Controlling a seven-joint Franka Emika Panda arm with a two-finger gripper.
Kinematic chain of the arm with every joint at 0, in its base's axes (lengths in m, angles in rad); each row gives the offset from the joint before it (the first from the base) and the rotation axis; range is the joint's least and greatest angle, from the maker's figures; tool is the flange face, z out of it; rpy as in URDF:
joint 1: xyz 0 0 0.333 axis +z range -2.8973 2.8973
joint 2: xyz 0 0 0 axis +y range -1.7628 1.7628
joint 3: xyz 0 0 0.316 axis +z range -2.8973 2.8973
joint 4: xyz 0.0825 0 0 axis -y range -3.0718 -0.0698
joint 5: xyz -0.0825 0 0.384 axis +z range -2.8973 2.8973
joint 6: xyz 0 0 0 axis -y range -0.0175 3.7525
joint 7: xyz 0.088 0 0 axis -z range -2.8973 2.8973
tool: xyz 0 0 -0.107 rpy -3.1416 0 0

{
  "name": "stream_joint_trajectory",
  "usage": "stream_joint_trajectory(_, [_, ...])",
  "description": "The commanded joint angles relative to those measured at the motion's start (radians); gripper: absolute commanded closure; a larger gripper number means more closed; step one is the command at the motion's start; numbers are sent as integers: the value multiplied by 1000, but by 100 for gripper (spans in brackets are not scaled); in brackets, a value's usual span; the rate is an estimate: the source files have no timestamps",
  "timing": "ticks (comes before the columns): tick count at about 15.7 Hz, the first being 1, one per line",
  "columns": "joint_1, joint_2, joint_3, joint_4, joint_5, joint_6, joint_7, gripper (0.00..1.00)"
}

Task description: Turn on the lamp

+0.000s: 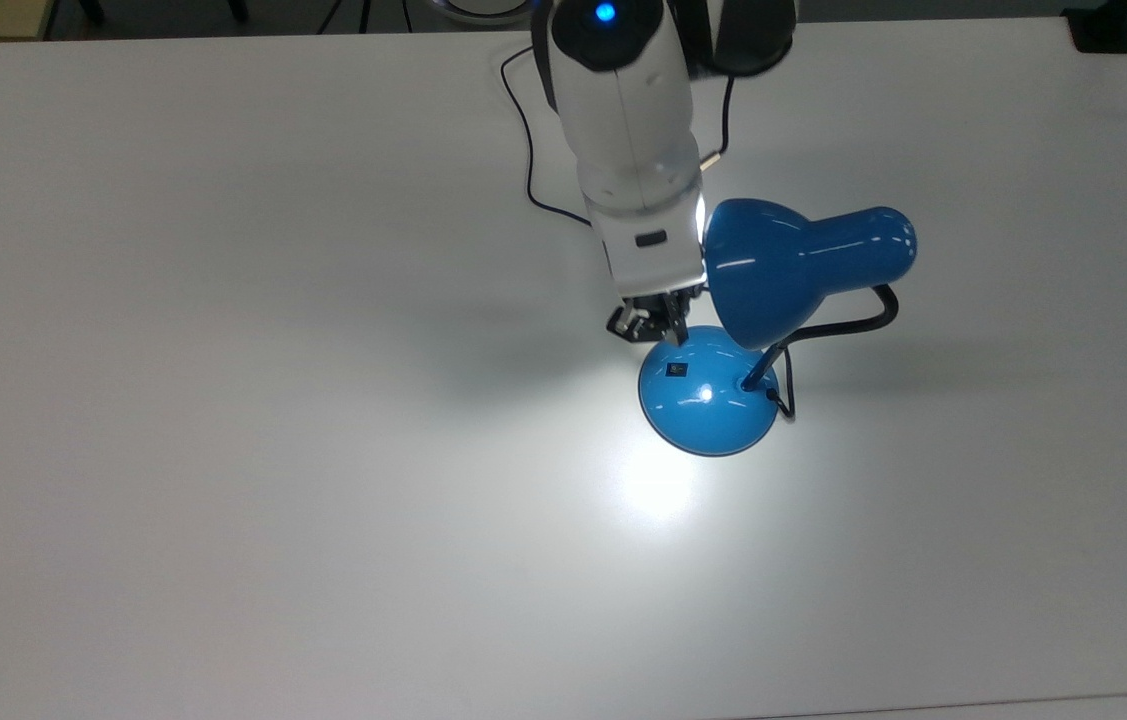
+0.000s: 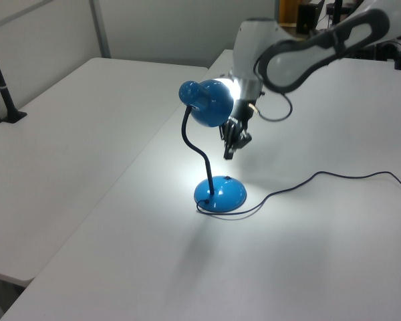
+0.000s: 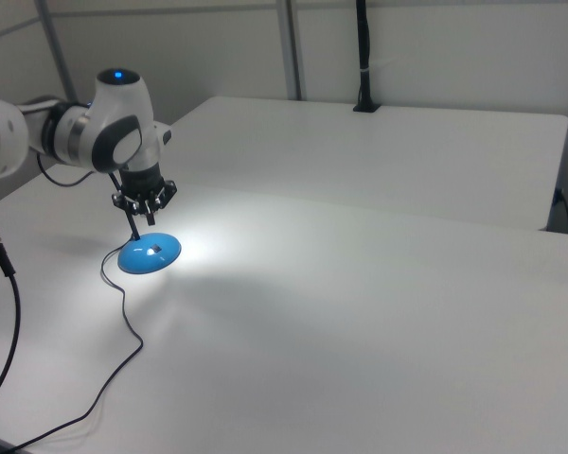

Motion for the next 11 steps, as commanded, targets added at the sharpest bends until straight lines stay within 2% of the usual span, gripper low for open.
stream_joint_trajectory(1, [-47,-117,-19,-33,15,-154,14,100])
stream_joint_trajectory(5, [-105,-171,-58,-33,-3,-325,14,99])
stream_joint_trajectory(7, [-138,-197,-61,-32,-53,-393,52,98])
stream_joint_trajectory(8, [-151,-214,-61,-32,-81,-410,132,93])
stream_joint_trajectory(9, [-164,-228,-61,-32,-113,-421,224,82])
stream_joint_trajectory(10, [-171,-239,-56,-32,-159,-435,313,78])
stream_joint_trajectory(11, [-173,-249,-50,-32,-210,-447,401,70])
